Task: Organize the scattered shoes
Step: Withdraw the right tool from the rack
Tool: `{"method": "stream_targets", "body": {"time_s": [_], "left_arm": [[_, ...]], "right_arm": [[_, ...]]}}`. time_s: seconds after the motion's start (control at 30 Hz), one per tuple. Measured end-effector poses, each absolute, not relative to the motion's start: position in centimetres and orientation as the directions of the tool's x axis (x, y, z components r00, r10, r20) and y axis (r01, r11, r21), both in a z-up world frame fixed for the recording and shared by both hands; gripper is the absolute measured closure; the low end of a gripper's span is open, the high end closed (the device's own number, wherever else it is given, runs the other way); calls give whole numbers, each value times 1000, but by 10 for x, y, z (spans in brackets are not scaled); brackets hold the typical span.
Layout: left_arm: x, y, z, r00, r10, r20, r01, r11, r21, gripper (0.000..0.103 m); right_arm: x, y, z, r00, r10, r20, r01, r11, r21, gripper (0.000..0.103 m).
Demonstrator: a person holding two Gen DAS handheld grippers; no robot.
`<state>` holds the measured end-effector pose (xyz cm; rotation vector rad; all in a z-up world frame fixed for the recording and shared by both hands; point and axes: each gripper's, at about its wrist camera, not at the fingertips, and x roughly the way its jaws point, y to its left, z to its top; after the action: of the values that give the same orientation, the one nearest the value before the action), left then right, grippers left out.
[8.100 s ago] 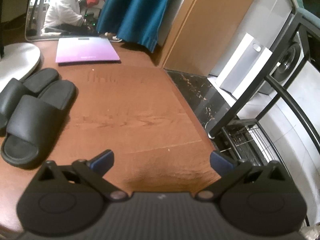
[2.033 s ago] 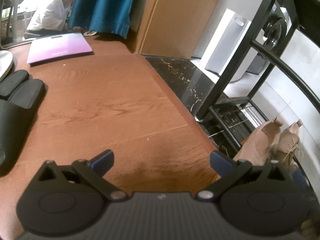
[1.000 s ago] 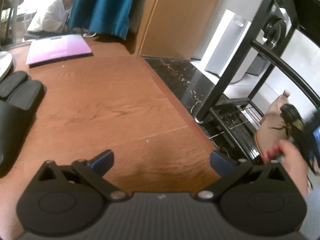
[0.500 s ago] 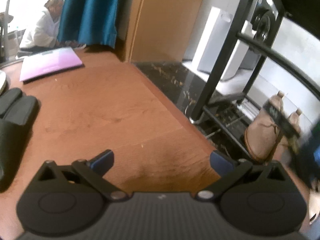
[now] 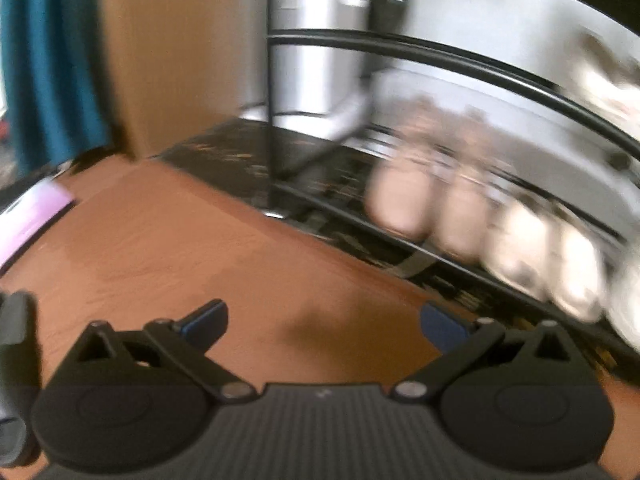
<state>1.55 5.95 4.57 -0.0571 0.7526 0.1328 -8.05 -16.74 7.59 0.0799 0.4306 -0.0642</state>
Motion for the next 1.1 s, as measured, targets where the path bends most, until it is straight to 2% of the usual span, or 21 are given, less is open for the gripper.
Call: {"method": "stream_targets", "body": {"time_s": [0.07, 0.17, 0.3, 0.4, 0.57, 0.73, 1.1], "left_arm": [[0, 38, 55, 743, 72, -665, -79, 997, 20, 1], [-27, 8, 68, 781, 27, -624, 14, 998, 61, 1], [-47, -6, 71, 779, -8, -627, 69, 995, 73, 1], [-51, -7, 74, 787, 6, -617, 52, 996, 76, 1], [-47, 2, 71, 765, 19, -643, 19, 998, 53, 1], [-38, 8, 64, 732, 7, -681, 4, 1000, 15, 1], [-24, 16, 47, 688, 53, -724, -58, 998, 18, 1]], "right_arm": [[-105, -191, 77, 897, -84, -434, 133, 987, 85, 0], [-139, -215, 65, 909, -133, -396, 195, 973, 121, 0], [-146, -223, 41, 901, -176, -397, 247, 960, 134, 0], [-139, -220, 40, 911, -142, -388, 231, 953, 194, 0], [-149, -220, 44, 927, -145, -345, 216, 960, 178, 0], [-149, -232, 42, 915, -158, -371, 258, 937, 237, 0], [-139, -234, 33, 902, -138, -409, 259, 932, 254, 0]]}}
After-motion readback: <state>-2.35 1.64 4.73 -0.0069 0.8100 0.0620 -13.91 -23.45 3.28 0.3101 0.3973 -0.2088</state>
